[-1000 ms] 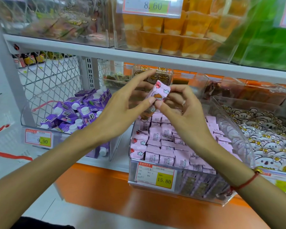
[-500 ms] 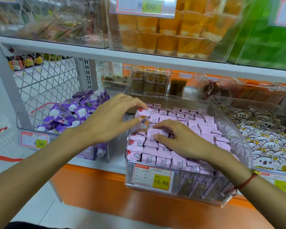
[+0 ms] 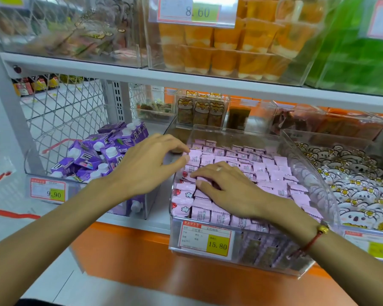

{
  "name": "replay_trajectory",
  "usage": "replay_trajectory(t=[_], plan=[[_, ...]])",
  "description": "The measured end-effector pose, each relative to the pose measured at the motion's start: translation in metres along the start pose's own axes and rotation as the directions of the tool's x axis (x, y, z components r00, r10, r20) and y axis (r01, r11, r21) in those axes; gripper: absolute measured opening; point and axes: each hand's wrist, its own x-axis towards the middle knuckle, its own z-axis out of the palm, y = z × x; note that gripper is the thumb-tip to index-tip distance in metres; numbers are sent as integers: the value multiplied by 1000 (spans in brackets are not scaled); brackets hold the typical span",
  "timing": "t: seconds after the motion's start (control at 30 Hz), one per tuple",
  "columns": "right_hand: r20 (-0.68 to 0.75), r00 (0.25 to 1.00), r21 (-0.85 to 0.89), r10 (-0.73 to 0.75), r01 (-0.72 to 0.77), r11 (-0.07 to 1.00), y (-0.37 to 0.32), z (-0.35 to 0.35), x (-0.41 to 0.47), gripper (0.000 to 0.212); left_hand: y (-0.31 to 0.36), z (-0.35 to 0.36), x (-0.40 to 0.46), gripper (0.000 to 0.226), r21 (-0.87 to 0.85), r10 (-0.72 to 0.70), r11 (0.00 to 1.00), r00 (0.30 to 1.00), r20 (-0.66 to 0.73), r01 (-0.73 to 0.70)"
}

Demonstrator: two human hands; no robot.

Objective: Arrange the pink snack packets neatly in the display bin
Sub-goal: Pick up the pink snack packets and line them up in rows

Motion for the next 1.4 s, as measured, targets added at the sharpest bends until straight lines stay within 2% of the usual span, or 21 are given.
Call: replay_trajectory(t=[0.1,0.2,0.3,0.37,0.43,0.5,0.67,0.83,0.9,0.97,1.03,1.13,1.27,1.4], plan=[[32,999,-11,16,-16,1000,2,1,4,39,3,-2,15,18,-24,-14,1000,999,29,14],[41,999,12,5,-5,1000,4,1,3,38,8,-2,39,19,-10,-50,999,977,208,54],[-55,998,125,14,-7,992,8,-2,-2,34,14,0,63,24,156,-73,988,911,405,10],[-104,994,88,32,-23,996,12,-4,-5,36,18,2,74,32,279,-95,959,876,472,-46],[-86,995,30,56,-54,998,17,-4,-6,43,22,6,80,38,383,-129,919,843,522,-97],[-20,997,23,70,-70,997,19,-3,-8,48,25,9,82,38,440,-130,888,841,525,-137],[36,996,-3,78,-78,997,22,0,-7,52,24,14,75,22,408,-39,902,913,406,-143],[60,995,-27,80,-79,997,21,1,-5,51,21,17,70,14,339,-7,935,952,307,-103],[67,994,-29,83,-81,996,21,0,-6,50,19,20,65,14,254,2,966,979,206,-55],[76,993,-29,87,-85,996,21,0,-6,51,15,20,57,16,75,-82,994,993,84,76],[92,992,-35,90,-87,996,21,0,-6,52,13,21,49,18,-162,-199,967,980,7,198],[109,990,-55,95,-89,995,20,-1,-5,53,21,21,38,16,-441,-269,875,958,-99,200],[105,990,-68,99,-92,993,19,-2,-5,52,36,11,30,13,-525,-293,846,903,-313,92],[62,995,-18,74,-73,997,16,-6,-7,51,46,-4,17,11,-556,-314,831,840,-443,18]])
